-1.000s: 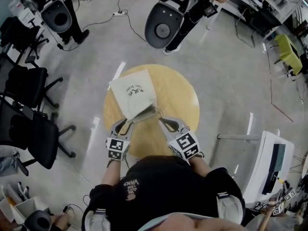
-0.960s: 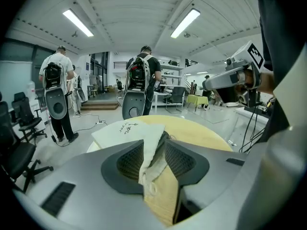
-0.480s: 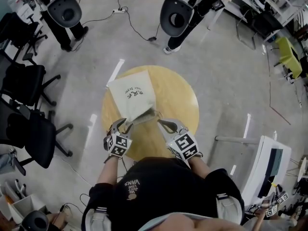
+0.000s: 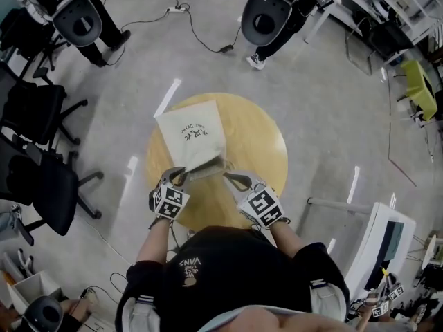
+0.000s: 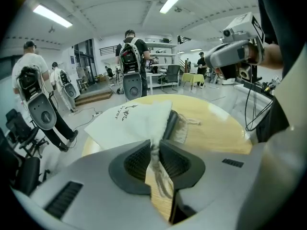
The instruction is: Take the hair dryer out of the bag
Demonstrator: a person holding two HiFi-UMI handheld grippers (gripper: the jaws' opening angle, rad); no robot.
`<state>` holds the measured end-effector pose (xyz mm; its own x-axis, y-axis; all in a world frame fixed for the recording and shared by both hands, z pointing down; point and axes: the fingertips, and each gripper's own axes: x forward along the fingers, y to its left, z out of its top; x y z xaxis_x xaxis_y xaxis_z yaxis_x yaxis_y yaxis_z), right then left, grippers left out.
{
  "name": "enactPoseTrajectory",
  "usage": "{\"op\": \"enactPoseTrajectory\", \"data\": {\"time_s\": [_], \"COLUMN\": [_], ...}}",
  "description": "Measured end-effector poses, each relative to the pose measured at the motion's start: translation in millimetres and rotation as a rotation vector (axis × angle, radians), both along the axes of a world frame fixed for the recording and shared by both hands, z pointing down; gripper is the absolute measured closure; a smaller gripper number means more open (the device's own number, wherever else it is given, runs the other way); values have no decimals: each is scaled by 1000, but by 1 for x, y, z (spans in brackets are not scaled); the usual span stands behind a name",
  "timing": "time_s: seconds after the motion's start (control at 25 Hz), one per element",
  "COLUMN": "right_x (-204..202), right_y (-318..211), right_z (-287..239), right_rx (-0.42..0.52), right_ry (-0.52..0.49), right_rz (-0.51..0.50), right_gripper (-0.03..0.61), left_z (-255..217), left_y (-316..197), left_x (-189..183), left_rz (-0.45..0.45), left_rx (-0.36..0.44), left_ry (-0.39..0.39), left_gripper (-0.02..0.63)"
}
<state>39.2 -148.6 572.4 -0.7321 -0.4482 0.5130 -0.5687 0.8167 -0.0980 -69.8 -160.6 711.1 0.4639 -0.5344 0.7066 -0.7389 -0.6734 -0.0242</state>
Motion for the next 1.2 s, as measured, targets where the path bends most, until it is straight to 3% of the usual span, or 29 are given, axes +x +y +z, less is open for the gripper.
{"op": "enactPoseTrajectory", "data": {"time_s": [0.48, 0.68, 1.04, 1.12, 1.2], "right_x": [-21, -30, -36, -37, -37], "right_y": [-5, -5, -24, -27, -30], "right_z": [36, 57, 73, 76, 78], "right_rx": [-32, -55, -1, 5, 10], "right_ry": [81, 121, 189, 207, 222], "right_rz": [-142, -200, -273, -289, -302], "right_gripper": [578, 578, 578, 520, 511], "left_z": [-21, -25, -36, -37, -39], "left_y": [-12, -22, -39, -42, -45], "left_x": [-3, -4, 0, 1, 3], "left_rz": [-77, -103, -127, -128, -131], "left_rx": [-131, -126, -153, -156, -159], "left_ry": [102, 137, 160, 161, 161], "left_gripper": [572, 575, 578, 577, 578]}}
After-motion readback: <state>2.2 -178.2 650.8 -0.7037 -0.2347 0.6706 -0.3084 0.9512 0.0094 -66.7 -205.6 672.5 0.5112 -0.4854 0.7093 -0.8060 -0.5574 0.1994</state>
